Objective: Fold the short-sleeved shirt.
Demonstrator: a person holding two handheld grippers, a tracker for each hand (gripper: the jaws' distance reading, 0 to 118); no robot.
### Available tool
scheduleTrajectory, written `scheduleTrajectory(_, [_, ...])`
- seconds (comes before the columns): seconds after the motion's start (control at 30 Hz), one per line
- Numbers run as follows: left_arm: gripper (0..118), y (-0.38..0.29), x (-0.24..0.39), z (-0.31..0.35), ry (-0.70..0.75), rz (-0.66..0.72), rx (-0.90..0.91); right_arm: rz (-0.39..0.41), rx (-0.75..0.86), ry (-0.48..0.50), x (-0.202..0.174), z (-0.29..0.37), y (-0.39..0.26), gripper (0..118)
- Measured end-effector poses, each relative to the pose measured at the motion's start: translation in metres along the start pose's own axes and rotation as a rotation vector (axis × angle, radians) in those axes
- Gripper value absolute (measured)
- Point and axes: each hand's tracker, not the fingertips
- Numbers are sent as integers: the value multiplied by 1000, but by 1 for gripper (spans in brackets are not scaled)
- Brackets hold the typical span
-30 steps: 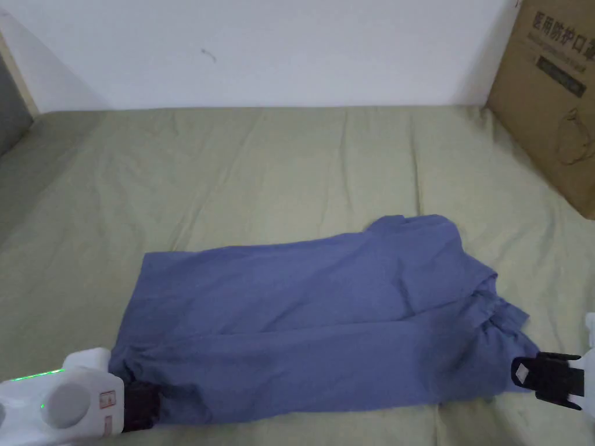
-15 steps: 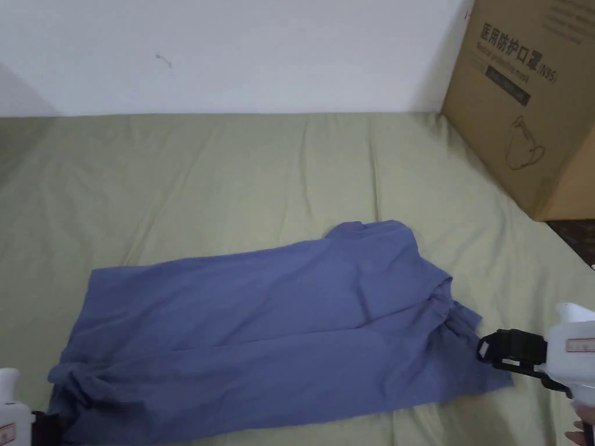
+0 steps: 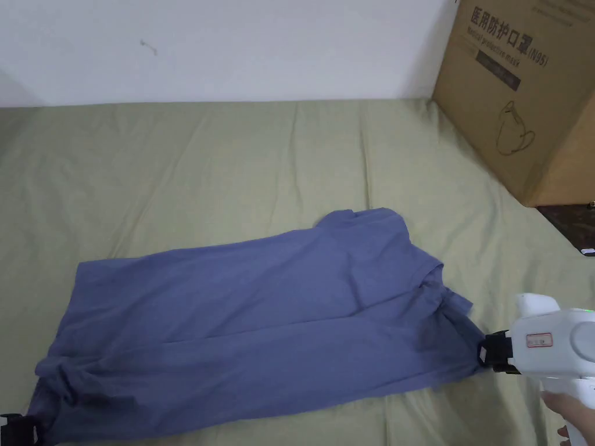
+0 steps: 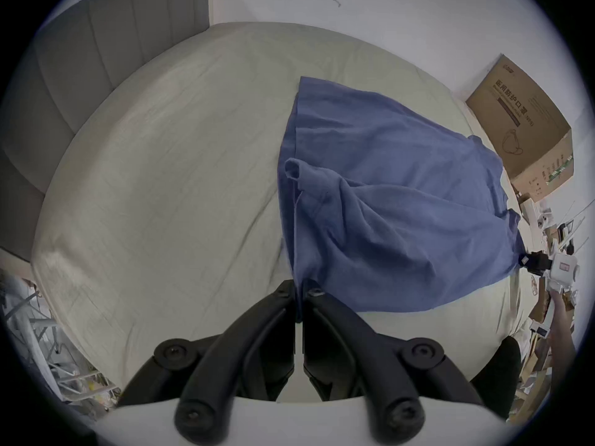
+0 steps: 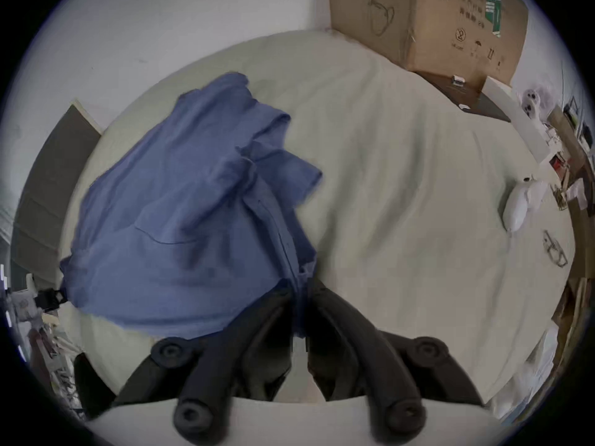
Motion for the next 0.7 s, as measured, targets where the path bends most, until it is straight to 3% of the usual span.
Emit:
scheduleTrajectory(0.4, [2, -10, -12, 53, -54, -70, -13, -14, 37, 38, 13, 104, -42, 5])
scheduleTrajectory(0.5, [2, -31, -23, 66, -59, -77, -51, -67, -15, 71, 20, 122, -70, 5])
scheduleTrajectory(0.7, [6, -63, -39, 58, -51, -74, -156, -38, -123, 19, 22, 108, -105, 6])
